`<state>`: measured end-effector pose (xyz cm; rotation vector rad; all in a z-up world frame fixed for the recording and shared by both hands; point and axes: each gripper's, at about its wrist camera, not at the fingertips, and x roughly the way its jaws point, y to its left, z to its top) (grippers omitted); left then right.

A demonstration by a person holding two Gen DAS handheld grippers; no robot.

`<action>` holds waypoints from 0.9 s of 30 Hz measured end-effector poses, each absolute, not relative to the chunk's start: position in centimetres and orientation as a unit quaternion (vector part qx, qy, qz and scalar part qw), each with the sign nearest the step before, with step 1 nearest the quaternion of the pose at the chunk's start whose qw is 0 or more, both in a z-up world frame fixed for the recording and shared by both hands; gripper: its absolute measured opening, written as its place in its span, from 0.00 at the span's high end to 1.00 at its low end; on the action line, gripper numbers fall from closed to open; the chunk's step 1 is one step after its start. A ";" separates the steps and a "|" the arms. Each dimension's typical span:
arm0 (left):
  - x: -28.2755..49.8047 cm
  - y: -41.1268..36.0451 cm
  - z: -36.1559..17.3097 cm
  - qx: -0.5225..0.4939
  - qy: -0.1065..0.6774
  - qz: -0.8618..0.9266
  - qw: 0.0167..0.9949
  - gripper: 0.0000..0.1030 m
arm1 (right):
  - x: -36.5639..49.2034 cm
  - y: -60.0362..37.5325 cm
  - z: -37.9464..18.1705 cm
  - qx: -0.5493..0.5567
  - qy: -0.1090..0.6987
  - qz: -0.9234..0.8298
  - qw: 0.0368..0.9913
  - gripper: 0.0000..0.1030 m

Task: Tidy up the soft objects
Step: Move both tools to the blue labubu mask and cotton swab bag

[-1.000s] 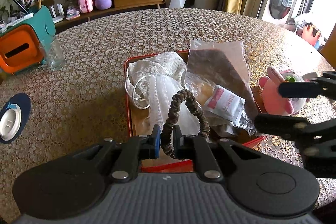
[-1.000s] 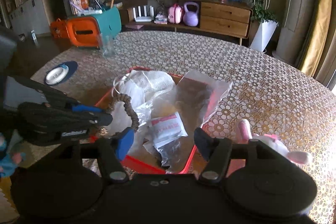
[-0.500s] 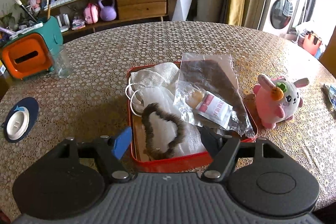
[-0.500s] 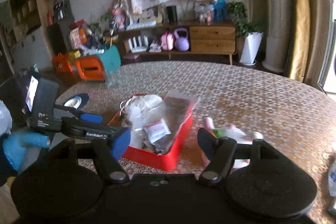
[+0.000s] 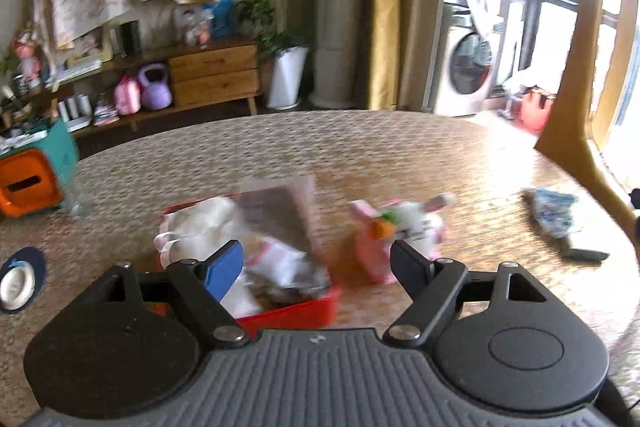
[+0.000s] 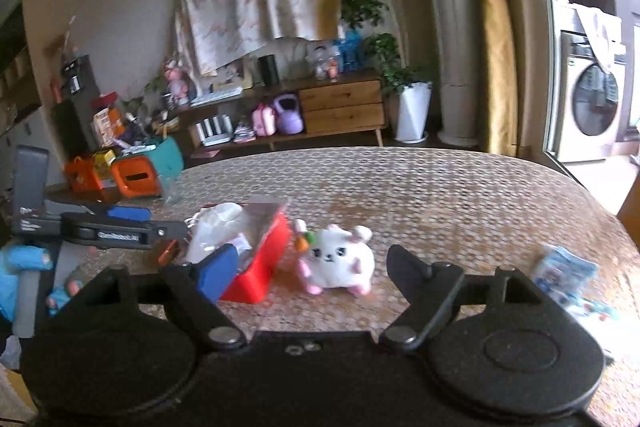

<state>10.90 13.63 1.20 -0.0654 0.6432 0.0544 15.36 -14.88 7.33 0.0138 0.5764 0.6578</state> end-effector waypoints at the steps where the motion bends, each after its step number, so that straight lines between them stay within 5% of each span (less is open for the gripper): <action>1: 11.0 12.8 1.5 -0.034 0.315 0.018 0.948 0.22 | 15.2 -15.6 7.2 0.009 0.278 0.315 0.907 0.20; 27: 19.4 -8.3 -0.7 -0.023 0.314 -0.149 0.937 0.01 | 18.6 -32.8 4.1 0.028 0.289 0.166 0.942 0.09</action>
